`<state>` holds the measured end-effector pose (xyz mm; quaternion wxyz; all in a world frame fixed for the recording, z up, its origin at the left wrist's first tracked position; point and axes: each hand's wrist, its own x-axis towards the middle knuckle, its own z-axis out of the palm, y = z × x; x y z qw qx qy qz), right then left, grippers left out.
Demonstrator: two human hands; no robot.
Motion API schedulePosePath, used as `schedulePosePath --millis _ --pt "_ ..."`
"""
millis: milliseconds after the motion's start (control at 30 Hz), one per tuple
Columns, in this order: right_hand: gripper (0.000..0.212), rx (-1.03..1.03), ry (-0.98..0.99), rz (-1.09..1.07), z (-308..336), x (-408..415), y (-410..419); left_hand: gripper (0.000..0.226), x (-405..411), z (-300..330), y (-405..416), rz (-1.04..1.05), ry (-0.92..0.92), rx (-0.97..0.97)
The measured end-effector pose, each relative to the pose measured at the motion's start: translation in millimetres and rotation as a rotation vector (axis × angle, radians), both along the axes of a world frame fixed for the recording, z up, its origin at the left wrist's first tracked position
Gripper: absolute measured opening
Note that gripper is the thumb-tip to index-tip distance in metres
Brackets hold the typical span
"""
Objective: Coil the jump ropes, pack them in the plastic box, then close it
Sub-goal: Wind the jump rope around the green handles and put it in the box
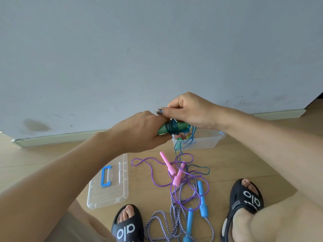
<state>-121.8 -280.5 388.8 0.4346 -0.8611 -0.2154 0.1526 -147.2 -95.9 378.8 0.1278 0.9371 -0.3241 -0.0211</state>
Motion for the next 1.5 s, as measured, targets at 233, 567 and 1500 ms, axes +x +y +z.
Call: schedulePosePath --millis 233,567,1500 --pt "0.028 0.050 0.116 -0.151 -19.5 -0.3 0.6 0.032 -13.3 20.2 -12.5 0.227 0.267 -0.536" --pt "0.054 -0.217 -0.287 -0.183 -22.3 -33.9 16.0 0.020 41.6 -5.7 32.3 0.735 0.438 -0.617" --pt "0.049 0.046 0.232 -0.153 -10.5 7.3 -12.6 0.021 -12.6 9.6 -0.7 0.084 0.508 -0.429"
